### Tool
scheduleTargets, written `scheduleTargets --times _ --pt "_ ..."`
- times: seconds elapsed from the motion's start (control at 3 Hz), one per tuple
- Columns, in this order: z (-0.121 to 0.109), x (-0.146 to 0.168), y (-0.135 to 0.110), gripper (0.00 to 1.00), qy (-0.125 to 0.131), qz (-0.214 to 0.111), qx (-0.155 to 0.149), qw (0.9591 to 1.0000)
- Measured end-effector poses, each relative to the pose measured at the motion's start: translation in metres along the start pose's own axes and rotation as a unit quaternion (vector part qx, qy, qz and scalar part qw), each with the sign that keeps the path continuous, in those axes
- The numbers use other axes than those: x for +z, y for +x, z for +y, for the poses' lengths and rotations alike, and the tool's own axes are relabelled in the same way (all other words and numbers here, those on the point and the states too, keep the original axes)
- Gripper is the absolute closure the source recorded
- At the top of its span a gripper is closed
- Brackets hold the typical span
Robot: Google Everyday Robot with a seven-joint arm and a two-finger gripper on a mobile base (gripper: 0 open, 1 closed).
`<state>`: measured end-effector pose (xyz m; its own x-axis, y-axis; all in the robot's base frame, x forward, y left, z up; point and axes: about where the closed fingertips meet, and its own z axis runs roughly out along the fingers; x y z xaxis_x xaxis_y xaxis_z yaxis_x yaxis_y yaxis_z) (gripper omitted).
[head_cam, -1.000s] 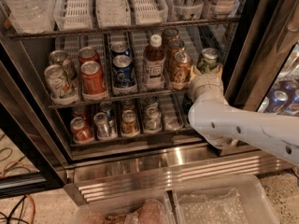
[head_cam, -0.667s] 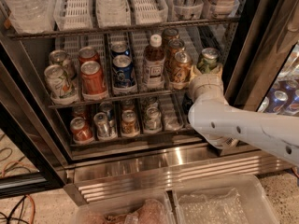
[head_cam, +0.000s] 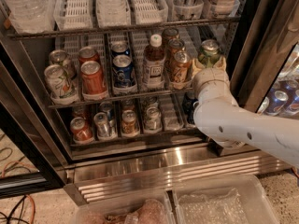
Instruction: Pick green can from middle shelf of fridge
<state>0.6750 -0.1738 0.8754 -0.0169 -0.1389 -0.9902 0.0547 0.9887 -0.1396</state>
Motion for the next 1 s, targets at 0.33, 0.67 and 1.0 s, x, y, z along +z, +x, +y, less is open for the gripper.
scheduleTargets --times 0.33,0.67,1.0 --pt "0.002 -0.016 -0.026 1.00 -0.017 -0.032 -0.003 0.9993" --pt "0.005 -0.052 -0.025 1.00 -0.065 -0.031 -0.025 0.9971" --pt "0.006 -0.077 -0.014 1.00 -0.095 -0.010 -0.035 0.9948"
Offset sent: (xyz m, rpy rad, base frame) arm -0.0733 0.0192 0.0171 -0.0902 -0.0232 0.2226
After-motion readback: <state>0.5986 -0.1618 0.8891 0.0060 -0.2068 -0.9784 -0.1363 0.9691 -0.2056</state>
